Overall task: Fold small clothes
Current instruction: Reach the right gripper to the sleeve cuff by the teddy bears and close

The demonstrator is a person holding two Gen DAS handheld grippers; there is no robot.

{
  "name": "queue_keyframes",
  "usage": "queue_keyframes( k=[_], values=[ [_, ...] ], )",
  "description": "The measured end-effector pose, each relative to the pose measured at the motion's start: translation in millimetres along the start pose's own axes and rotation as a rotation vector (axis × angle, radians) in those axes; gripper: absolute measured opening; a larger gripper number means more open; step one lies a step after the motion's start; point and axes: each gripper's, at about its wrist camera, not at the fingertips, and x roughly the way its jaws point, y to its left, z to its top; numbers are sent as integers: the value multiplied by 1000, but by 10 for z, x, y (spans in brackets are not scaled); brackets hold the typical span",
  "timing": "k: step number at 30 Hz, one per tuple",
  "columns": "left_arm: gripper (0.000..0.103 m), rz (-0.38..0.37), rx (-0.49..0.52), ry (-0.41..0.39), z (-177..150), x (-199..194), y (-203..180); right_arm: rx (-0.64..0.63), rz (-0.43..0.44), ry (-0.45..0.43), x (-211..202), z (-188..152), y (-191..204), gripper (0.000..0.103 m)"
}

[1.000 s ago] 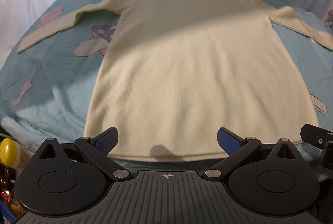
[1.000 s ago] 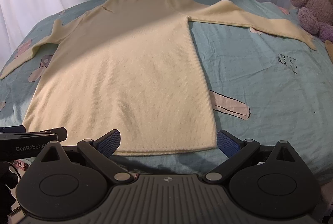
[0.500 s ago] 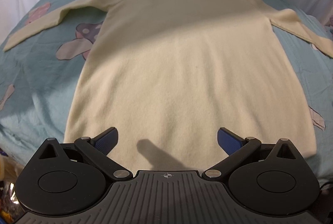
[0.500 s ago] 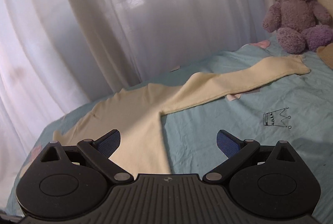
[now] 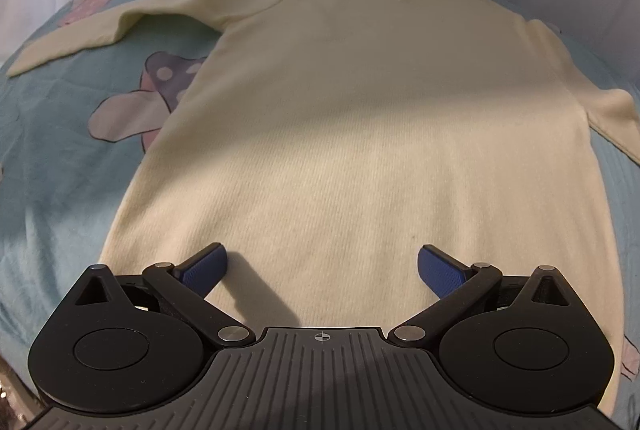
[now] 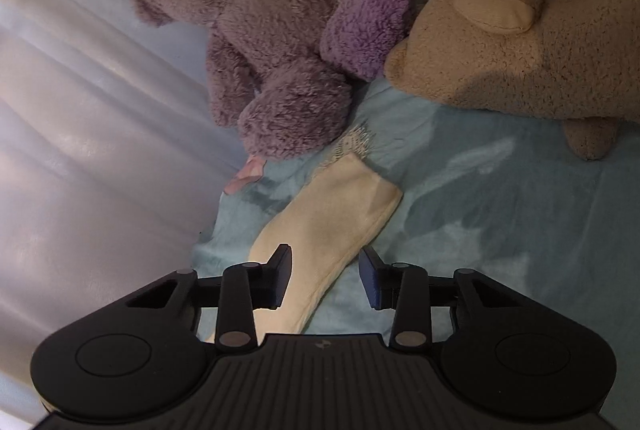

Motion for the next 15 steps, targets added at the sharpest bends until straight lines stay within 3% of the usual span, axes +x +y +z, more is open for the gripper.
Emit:
queue_keyframes(
  k=[5,8,10,12,15],
  values=[
    [103,43,19,-19,22,61,-82,126,30,46,284,76,-209,32],
    [103,54,-5,-27,29,71,-83,139,60,44,363,95,-235,29],
    [103,54,-13,-29,41,80,-75,121,49,66,417,85,-205,7],
    [103,53,-11,-42,26,80,-68,68,20,53,412,97,-142,6],
    [103,51,10,-71,28,96,-64,-98,-103,-76,216,134,36,6]
  ],
)
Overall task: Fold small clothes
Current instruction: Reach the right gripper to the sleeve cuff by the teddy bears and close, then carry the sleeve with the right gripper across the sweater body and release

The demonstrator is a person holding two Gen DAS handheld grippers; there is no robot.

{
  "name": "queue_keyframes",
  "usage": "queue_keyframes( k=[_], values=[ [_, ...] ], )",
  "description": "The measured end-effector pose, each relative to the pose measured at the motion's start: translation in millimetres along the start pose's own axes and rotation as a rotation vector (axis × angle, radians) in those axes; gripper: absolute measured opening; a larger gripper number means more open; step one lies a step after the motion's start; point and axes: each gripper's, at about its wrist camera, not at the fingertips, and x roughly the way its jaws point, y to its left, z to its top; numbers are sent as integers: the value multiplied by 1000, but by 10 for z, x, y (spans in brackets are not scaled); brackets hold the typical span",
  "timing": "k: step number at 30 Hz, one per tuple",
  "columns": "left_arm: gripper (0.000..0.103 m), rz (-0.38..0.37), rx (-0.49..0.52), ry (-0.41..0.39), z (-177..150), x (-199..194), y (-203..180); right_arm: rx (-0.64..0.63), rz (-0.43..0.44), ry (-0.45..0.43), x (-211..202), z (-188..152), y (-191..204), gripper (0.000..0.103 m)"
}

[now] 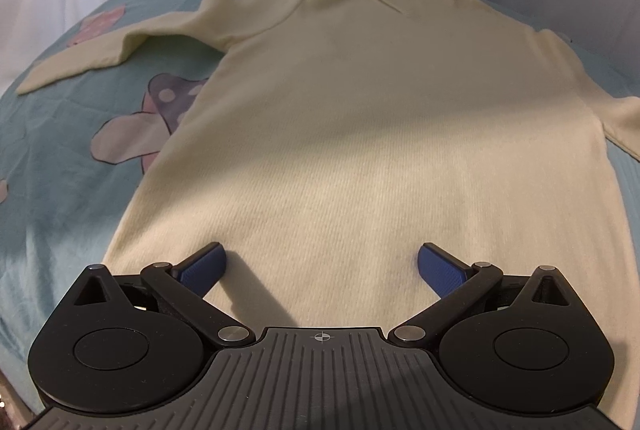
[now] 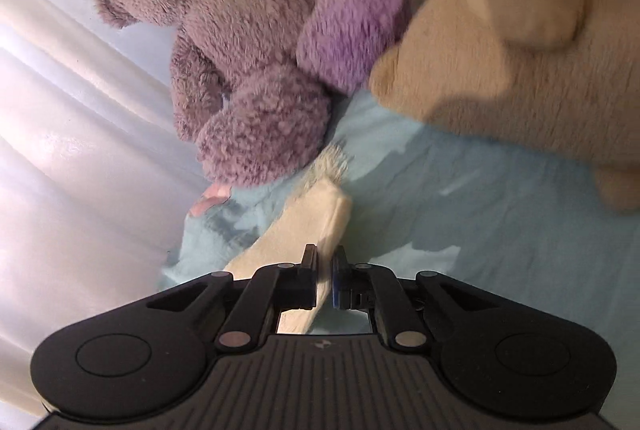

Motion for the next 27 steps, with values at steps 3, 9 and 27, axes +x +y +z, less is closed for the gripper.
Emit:
queue_keyframes(
  k=[3,9,27],
  values=[
    [103,-11,10,15,33,2,14,-96,-80,-86,-184,45,133,6],
    [103,-112,-4,28,284,-54,19,-167,-7,-87,-389,-11,529,6],
    [88,-569,-134,26,1295,397,-217,-801,680,542,-802,-2796,2089,44]
  ],
)
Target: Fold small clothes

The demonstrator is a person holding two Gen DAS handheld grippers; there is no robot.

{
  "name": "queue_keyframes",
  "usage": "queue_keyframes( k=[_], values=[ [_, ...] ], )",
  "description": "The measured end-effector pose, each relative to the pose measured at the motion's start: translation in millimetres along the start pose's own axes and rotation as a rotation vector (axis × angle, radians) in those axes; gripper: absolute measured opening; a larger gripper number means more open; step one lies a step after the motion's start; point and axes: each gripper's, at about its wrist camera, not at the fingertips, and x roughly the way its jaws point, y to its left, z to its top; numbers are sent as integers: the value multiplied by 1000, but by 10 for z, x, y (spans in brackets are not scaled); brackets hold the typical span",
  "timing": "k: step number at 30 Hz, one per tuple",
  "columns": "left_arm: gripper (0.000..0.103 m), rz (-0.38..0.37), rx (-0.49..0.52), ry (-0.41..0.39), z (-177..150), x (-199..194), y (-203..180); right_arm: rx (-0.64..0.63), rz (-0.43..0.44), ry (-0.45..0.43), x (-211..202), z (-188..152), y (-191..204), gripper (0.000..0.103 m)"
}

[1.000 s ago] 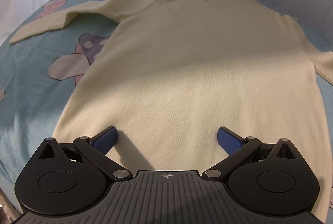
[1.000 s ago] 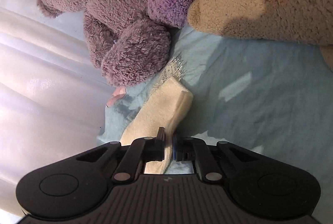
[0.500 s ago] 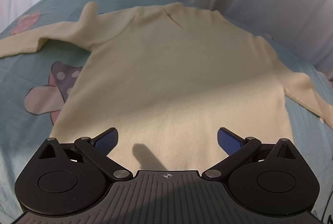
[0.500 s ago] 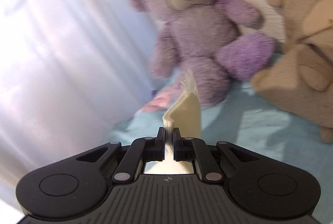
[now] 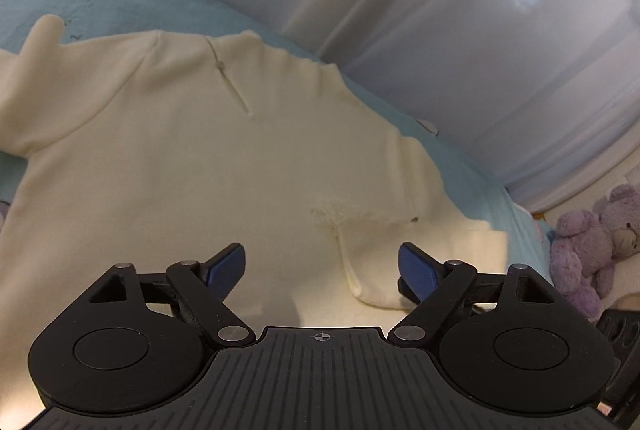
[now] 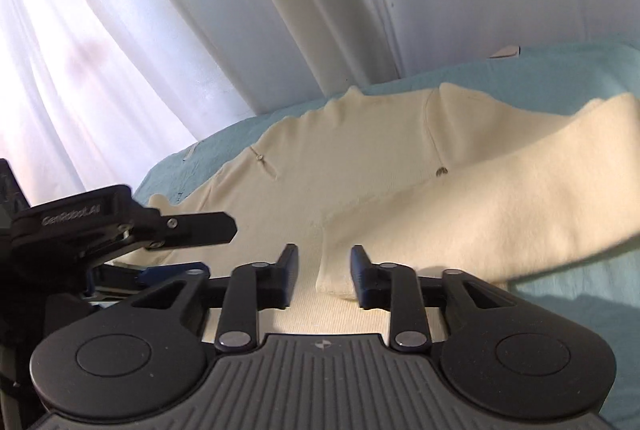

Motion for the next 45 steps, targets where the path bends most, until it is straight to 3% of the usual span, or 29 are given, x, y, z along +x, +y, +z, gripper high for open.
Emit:
queue_keyframes(
  k=[1,5,7,9,13,16,18,20,21,23,27,31,33,35,37,42,43,44,45],
  values=[
    [87,-24,-19,17,-10,58,37,17,0,-11,-94,-39,-68,55],
    [79,-83,-58,79,-25,287,78,97,37,-37,-478,-127,-287,74],
    [78,-110,-70,105,-30,401,67,163,75,-74,-617,-140,-345,95],
    [75,-136,-81,139,-32,505,47,227,115,-99,-693,-86,-429,98],
    [72,-162,-109,162,-25,677,15,356,174,-143,-787,-101,-587,98],
    [64,-167,-108,174,18,751,-39,400,144,-171,-835,-150,-675,97],
    [54,-177,-103,202,25,816,-78,389,112,-200,-871,-177,-685,97],
    [35,-172,-80,215,21,908,-129,387,95,-220,-888,-188,-698,97],
    [30,-162,-63,213,27,936,-152,391,86,-216,-875,-185,-706,94],
    [8,-138,-52,217,63,992,-160,392,66,-188,-816,-164,-710,86],
    [6,-101,-28,179,187,939,-151,360,-14,-124,-651,-96,-699,57],
    [6,16,145,3,401,537,-172,348,-64,-121,-570,-11,-734,56],
    [6,105,177,-55,514,412,-56,333,-84,-124,-531,43,-742,56],
    [6,205,187,-82,603,369,123,320,-108,-124,-487,102,-742,56],
    [7,251,162,-64,655,389,321,318,-119,-129,-454,150,-750,56],
    [21,202,90,-30,627,475,614,317,-128,-125,-347,250,-752,56],
    [20,187,84,-39,620,485,634,317,-130,-118,-314,268,-745,56],
    [9,180,81,-46,624,509,633,317,-132,-111,-289,277,-739,56],
    [6,176,76,-50,637,509,640,315,-132,-107,-266,284,-728,56]
  ],
)
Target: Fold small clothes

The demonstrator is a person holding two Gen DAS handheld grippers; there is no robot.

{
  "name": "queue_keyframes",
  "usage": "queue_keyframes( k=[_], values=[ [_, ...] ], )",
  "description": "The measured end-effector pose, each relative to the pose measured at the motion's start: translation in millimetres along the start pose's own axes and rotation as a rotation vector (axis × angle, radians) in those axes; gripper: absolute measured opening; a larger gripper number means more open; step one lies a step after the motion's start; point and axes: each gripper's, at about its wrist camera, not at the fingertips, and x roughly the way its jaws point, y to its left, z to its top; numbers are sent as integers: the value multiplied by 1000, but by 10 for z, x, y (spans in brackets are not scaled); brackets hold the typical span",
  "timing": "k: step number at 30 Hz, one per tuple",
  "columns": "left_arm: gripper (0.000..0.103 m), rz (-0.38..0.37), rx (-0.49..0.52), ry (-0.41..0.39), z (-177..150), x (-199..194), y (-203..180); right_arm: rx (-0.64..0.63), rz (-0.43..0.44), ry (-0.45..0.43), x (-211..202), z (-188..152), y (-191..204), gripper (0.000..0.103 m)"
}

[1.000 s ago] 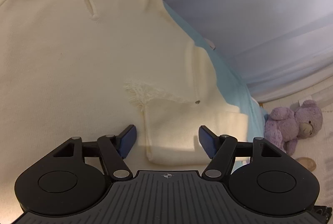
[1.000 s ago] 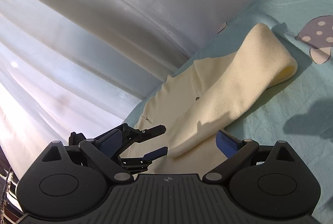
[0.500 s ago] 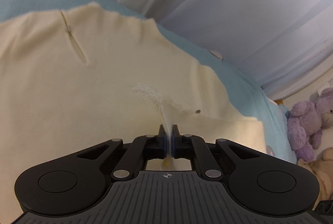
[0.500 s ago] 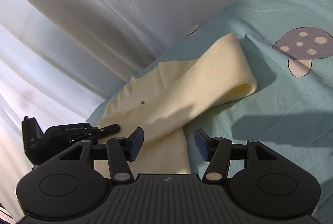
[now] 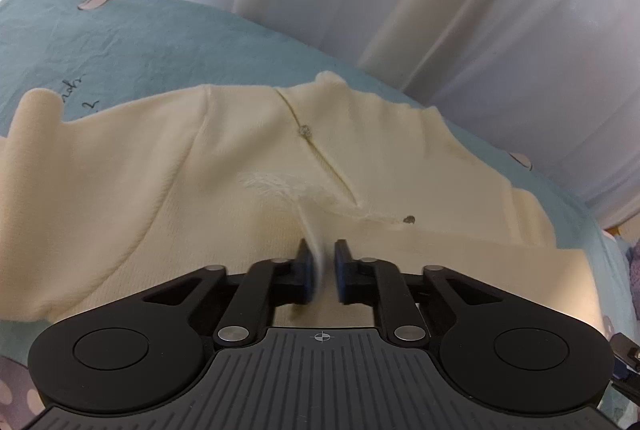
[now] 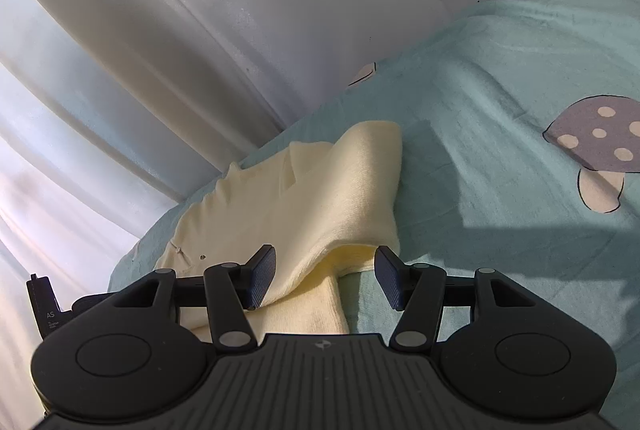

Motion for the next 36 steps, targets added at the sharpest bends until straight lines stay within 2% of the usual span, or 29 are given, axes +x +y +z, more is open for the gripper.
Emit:
queue_keyframes(
  k=[4,6,8,10,14,18,20,22,23,25,30,33,35,36],
  values=[
    [6,28,46,-105,127,-170,-82,-8,-2,18,64,15,48,56],
    [6,71,77,-183,226,-289,-95,-17,-9,19,86,32,72,56],
    [6,119,87,-217,291,-323,-50,-32,-21,14,100,51,95,56],
    [6,149,70,-191,314,-267,42,-56,-41,11,135,86,129,56],
    [6,164,49,-118,239,-114,187,-100,-99,14,303,205,164,56],
    [6,150,37,-114,230,-70,223,-110,-159,22,532,312,126,56],
    [6,138,23,-114,237,-67,251,-116,-161,33,631,324,121,52],
    [6,121,15,-120,232,-77,282,-148,-160,46,705,304,160,35],
    [6,108,11,-123,231,-79,290,-179,-172,45,738,285,200,31],
    [6,97,4,-128,252,-76,303,-257,-211,22,767,244,284,9],
    [6,129,30,-156,282,-48,281,-439,-340,-36,820,152,520,9],
    [6,171,32,-157,274,7,300,-494,-360,-38,855,112,592,9],
    [6,186,32,-168,261,-1,306,-492,-354,-42,804,116,606,12],
    [6,194,36,-177,256,-14,307,-482,-344,-52,756,126,609,17]
  ],
)
